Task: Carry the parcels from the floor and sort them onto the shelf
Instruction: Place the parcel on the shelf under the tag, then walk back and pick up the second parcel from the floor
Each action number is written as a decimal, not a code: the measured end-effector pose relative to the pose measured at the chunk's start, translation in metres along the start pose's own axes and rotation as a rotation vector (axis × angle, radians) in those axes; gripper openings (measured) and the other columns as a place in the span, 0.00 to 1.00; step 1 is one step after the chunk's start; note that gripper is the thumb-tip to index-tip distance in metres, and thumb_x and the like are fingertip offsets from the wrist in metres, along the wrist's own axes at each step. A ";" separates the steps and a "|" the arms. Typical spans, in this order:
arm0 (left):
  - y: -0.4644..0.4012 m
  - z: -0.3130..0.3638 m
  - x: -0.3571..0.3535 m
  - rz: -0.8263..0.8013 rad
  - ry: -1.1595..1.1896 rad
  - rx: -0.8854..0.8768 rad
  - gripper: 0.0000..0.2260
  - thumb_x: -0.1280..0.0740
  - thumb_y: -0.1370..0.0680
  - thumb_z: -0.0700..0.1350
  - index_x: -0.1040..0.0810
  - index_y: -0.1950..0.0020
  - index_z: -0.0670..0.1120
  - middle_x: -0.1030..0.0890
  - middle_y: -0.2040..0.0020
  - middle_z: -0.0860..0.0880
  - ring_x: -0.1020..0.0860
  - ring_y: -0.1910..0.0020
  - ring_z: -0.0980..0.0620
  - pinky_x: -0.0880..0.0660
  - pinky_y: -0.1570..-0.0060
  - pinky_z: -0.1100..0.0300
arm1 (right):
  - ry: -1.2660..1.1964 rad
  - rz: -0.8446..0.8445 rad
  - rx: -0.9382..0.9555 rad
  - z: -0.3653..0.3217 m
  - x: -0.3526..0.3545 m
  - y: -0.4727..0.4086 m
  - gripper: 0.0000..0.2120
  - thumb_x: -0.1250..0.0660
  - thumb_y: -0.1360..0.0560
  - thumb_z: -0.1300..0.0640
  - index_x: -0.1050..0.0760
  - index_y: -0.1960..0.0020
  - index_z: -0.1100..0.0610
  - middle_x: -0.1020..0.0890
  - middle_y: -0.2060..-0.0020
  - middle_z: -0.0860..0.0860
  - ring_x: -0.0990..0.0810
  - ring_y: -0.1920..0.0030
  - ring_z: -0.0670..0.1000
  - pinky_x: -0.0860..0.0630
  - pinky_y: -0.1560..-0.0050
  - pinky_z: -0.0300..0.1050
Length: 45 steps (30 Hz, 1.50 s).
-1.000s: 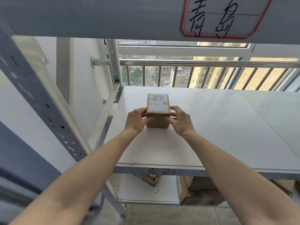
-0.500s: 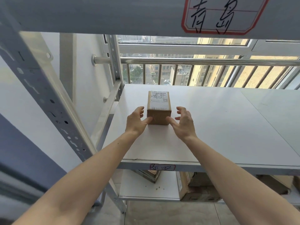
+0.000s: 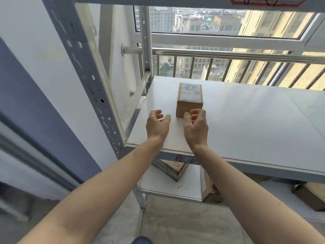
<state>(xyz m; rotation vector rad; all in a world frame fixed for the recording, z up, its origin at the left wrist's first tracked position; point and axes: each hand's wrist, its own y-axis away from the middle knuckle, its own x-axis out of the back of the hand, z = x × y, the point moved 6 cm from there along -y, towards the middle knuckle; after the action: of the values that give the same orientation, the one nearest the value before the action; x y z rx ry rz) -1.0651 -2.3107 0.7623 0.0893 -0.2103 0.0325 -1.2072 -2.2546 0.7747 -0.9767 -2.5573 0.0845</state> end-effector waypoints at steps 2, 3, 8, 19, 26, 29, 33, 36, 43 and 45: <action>0.010 -0.003 0.013 0.061 0.016 0.003 0.18 0.33 0.20 0.46 0.27 0.31 0.44 0.21 0.38 0.47 0.25 0.46 0.53 0.30 0.50 0.63 | -0.035 -0.041 0.001 -0.006 -0.009 0.008 0.07 0.37 0.19 0.51 0.32 0.45 0.54 0.21 0.52 0.52 0.18 0.51 0.58 0.20 0.47 0.60; 0.016 -0.004 0.020 0.094 0.023 0.006 0.18 0.33 0.20 0.47 0.27 0.32 0.44 0.21 0.39 0.48 0.24 0.46 0.53 0.30 0.50 0.63 | -0.053 -0.065 0.004 -0.010 -0.013 0.013 0.08 0.37 0.19 0.51 0.31 0.44 0.55 0.22 0.52 0.51 0.18 0.51 0.58 0.20 0.47 0.61; 0.057 -0.012 0.059 0.289 0.087 0.040 0.13 0.35 0.20 0.46 0.24 0.37 0.44 0.21 0.46 0.51 0.22 0.46 0.51 0.28 0.49 0.61 | -0.114 -0.244 0.035 -0.021 -0.029 0.048 0.07 0.38 0.19 0.51 0.32 0.45 0.52 0.20 0.53 0.53 0.17 0.51 0.59 0.20 0.46 0.62; 0.206 -0.109 0.161 0.725 0.180 0.260 0.10 0.34 0.27 0.50 0.22 0.51 0.47 0.15 0.51 0.44 0.18 0.52 0.45 0.19 0.48 0.46 | -0.126 -0.738 0.081 -0.026 -0.044 0.207 0.06 0.38 0.19 0.52 0.29 0.47 0.54 0.22 0.58 0.44 0.16 0.51 0.57 0.21 0.45 0.58; 0.338 -0.165 0.237 0.983 0.226 0.360 0.02 0.33 0.26 0.47 0.25 0.56 0.51 0.16 0.50 0.43 0.17 0.48 0.43 0.21 0.44 0.44 | -0.058 -1.062 0.144 -0.028 -0.051 0.345 0.09 0.39 0.20 0.52 0.26 0.45 0.56 0.18 0.52 0.51 0.17 0.49 0.55 0.24 0.48 0.48; 0.405 -0.190 0.268 1.100 0.232 0.413 0.04 0.32 0.25 0.46 0.24 0.52 0.47 0.16 0.52 0.43 0.17 0.49 0.43 0.21 0.45 0.43 | -0.007 -1.188 0.203 -0.030 -0.046 0.411 0.09 0.39 0.20 0.53 0.25 0.45 0.56 0.17 0.51 0.52 0.19 0.49 0.53 0.24 0.46 0.50; 0.500 -0.216 0.304 1.245 0.258 0.454 0.04 0.32 0.25 0.46 0.24 0.52 0.47 0.19 0.54 0.47 0.17 0.49 0.42 0.20 0.45 0.43 | 0.016 -1.360 0.315 -0.035 -0.034 0.505 0.05 0.40 0.21 0.52 0.26 0.51 0.52 0.17 0.52 0.52 0.17 0.49 0.56 0.22 0.44 0.57; 0.577 -0.232 0.325 1.354 0.274 0.472 0.04 0.31 0.24 0.45 0.24 0.51 0.47 0.18 0.53 0.45 0.17 0.48 0.42 0.22 0.46 0.47 | 0.020 -1.475 0.372 -0.038 -0.018 0.580 0.04 0.40 0.21 0.52 0.28 0.54 0.49 0.18 0.53 0.51 0.17 0.50 0.56 0.22 0.43 0.58; 0.760 -0.278 0.354 1.556 0.397 0.537 0.07 0.32 0.29 0.50 0.23 0.52 0.50 0.16 0.50 0.46 0.17 0.48 0.44 0.20 0.45 0.46 | 0.018 -1.713 0.450 -0.033 0.038 0.754 0.07 0.40 0.21 0.51 0.26 0.52 0.52 0.18 0.53 0.51 0.16 0.48 0.57 0.23 0.42 0.59; 0.810 -0.287 0.358 1.616 0.440 0.548 0.09 0.32 0.29 0.50 0.23 0.51 0.49 0.17 0.51 0.47 0.16 0.48 0.45 0.21 0.45 0.47 | 0.011 -1.778 0.479 -0.033 0.055 0.801 0.07 0.40 0.21 0.51 0.25 0.50 0.53 0.18 0.54 0.50 0.16 0.48 0.58 0.23 0.41 0.58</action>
<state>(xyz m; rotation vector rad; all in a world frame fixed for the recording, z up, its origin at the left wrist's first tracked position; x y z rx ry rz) -0.6890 -1.4695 0.6267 0.4338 0.2222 1.7101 -0.7293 -1.6173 0.6681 1.4737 -2.2533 0.1444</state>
